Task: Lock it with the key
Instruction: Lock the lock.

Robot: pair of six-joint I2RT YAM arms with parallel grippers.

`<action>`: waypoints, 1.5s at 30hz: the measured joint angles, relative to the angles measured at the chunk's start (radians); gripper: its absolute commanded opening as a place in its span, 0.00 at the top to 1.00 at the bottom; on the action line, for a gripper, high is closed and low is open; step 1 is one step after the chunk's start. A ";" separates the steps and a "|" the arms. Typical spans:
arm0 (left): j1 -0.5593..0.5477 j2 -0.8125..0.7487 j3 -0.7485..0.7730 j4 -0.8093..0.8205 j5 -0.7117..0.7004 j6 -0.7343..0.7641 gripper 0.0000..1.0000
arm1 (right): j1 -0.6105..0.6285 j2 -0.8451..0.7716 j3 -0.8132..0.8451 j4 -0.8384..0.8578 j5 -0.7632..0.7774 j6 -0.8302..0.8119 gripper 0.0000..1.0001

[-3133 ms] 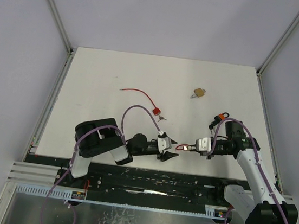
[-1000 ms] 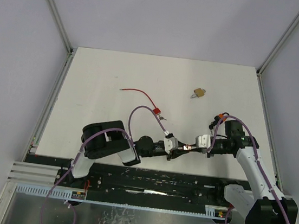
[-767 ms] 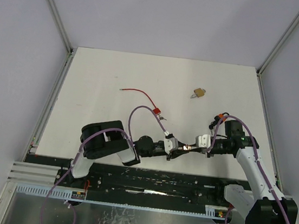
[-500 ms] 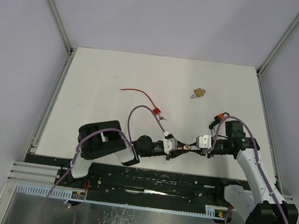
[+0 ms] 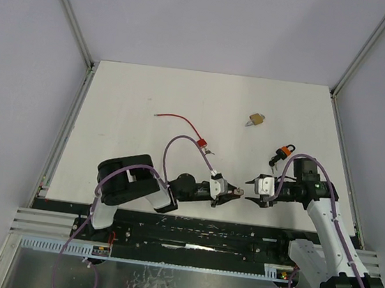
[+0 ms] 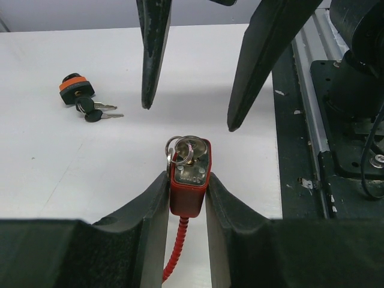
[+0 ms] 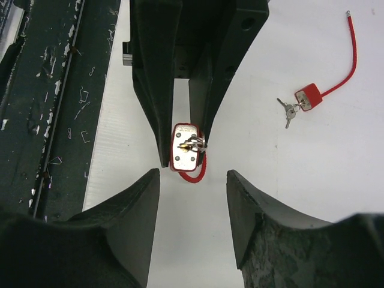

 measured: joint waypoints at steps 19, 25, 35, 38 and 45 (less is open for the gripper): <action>0.017 -0.016 0.002 -0.061 0.057 -0.008 1.00 | -0.008 -0.012 0.023 -0.045 -0.050 0.074 0.37; 0.019 -0.016 0.002 -0.065 0.066 -0.010 1.00 | -0.015 -0.036 0.023 -0.033 -0.053 0.124 0.34; 0.026 -0.022 0.002 -0.084 0.081 -0.024 1.00 | -0.016 -0.036 0.024 -0.023 -0.052 0.150 0.16; 0.026 -0.028 0.002 -0.095 0.084 -0.025 1.00 | -0.016 -0.037 0.024 -0.022 -0.051 0.153 0.15; 0.031 -0.039 0.002 -0.110 0.097 -0.030 1.00 | -0.017 -0.056 0.032 -0.022 -0.041 0.161 0.05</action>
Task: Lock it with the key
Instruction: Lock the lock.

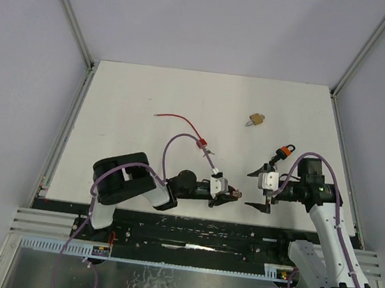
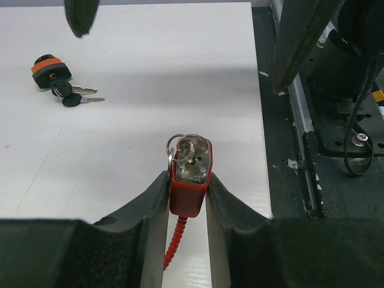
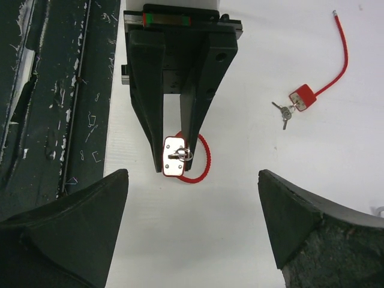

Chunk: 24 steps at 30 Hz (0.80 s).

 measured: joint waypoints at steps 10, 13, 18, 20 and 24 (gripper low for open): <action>0.005 -0.016 0.000 -0.032 0.021 0.000 1.00 | 0.000 -0.022 0.091 -0.032 0.011 0.003 0.06; 0.006 -0.016 0.000 -0.037 0.032 0.000 1.00 | 0.000 -0.014 0.111 -0.040 -0.011 -0.014 0.06; 0.006 -0.016 0.000 -0.041 0.042 0.000 1.00 | 0.000 -0.008 0.090 -0.051 -0.020 -0.044 0.07; 0.006 -0.016 0.000 -0.043 0.047 0.000 1.00 | 0.000 -0.014 0.071 -0.050 -0.019 -0.042 0.07; 0.007 -0.016 0.000 -0.045 0.052 -0.001 1.00 | 0.000 -0.032 0.052 -0.039 -0.019 -0.027 0.06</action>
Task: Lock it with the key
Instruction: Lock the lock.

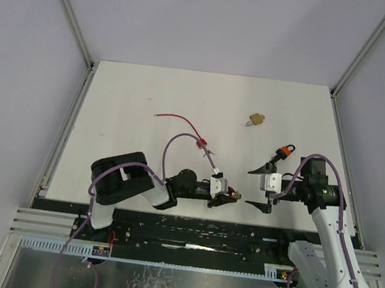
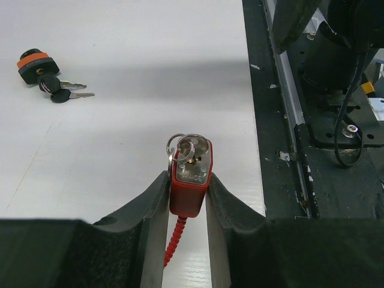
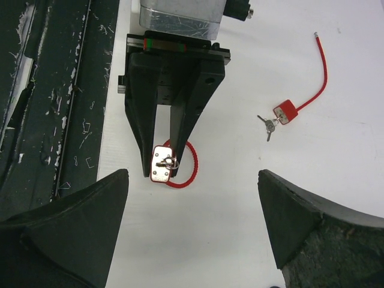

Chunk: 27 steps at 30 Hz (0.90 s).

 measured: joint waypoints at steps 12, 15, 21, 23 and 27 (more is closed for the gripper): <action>0.000 -0.005 0.015 -0.048 0.024 0.000 1.00 | 0.000 -0.005 0.000 0.015 0.000 0.017 0.00; 0.000 -0.005 0.022 -0.066 0.033 0.000 1.00 | 0.000 -0.006 -0.001 0.013 0.001 0.010 0.03; 0.002 -0.005 0.029 -0.080 0.045 0.000 1.00 | 0.000 0.008 -0.001 0.005 0.001 -0.056 0.12; 0.004 -0.005 0.029 -0.083 0.048 0.000 1.00 | 0.000 0.020 -0.001 -0.001 0.001 -0.084 0.16; 0.005 -0.006 0.035 -0.096 0.058 0.000 1.00 | 0.009 0.060 -0.011 -0.002 0.003 -0.135 0.24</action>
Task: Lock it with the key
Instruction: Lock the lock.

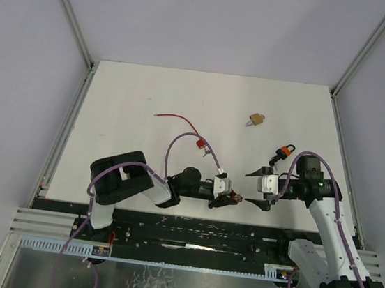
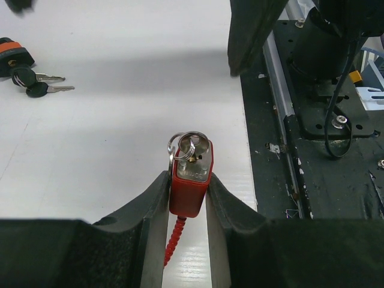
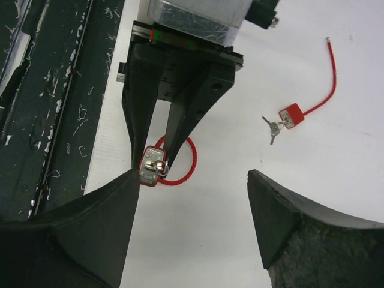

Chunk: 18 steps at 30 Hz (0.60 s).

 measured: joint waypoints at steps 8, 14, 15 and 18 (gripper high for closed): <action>0.000 -0.001 0.012 -0.029 0.010 0.000 1.00 | 0.050 0.078 -0.044 0.019 0.043 -0.069 0.36; 0.000 -0.001 0.024 -0.037 0.012 0.000 1.00 | 0.084 0.078 -0.090 0.066 0.080 -0.068 0.44; 0.000 -0.001 0.025 -0.037 0.012 0.000 1.00 | 0.089 0.078 -0.097 0.074 0.086 -0.068 0.45; 0.000 -0.001 0.026 -0.037 0.013 0.000 1.00 | 0.103 0.079 -0.105 0.092 0.090 -0.067 0.47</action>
